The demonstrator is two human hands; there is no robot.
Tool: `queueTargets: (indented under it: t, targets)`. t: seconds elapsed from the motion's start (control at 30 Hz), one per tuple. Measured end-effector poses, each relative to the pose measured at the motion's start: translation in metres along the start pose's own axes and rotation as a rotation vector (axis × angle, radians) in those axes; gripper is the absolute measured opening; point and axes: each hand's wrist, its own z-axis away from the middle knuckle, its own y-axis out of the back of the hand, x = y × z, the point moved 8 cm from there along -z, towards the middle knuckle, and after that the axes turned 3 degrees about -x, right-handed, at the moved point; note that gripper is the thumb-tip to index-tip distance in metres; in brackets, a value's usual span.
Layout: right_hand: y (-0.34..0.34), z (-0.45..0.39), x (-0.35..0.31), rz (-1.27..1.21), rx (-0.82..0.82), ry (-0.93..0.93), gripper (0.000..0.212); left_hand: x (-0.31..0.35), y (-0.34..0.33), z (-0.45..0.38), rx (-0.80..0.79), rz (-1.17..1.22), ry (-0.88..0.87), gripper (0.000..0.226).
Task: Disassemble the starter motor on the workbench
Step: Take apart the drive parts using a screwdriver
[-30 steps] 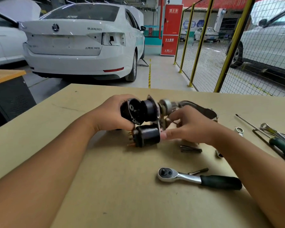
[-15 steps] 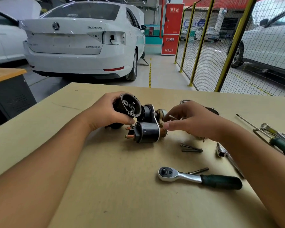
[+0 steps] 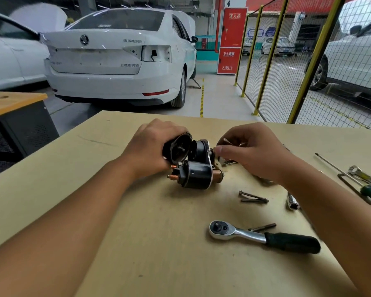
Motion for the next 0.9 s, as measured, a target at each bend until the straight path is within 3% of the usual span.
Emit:
queueTargets:
  t: [0.07,0.17,0.27,0.4,0.57,0.83,0.9]
  targets:
    - [0.003,0.000,0.004,0.010,0.015,-0.022,0.005,-0.005,0.003,0.005,0.052,-0.231,0.014,0.063]
    - [0.003,0.001,0.009,0.006,0.028,-0.050,0.006,-0.009,0.018,0.010,0.184,-0.451,0.030,0.051]
    - [0.002,0.000,0.008,-0.003,0.025,-0.061,0.006,-0.007,0.027,0.012,0.174,-0.734,-0.160,0.039]
    - [-0.002,-0.001,-0.001,-0.016,0.023,-0.041,0.007,-0.005,0.026,0.022,0.066,-1.056,-0.441,0.040]
    - [-0.003,0.001,-0.003,-0.044,0.014,-0.054,0.007,0.002,0.006,0.031,-0.035,-1.076,-0.530,0.039]
    - [-0.006,-0.001,-0.002,-0.047,0.012,-0.054,0.008,0.003,0.009,0.028,0.042,-1.098,-0.643,0.034]
    - [-0.007,-0.002,-0.002,-0.038,0.006,-0.053,0.008,0.003,0.016,0.029,0.108,-1.031,-0.541,0.036]
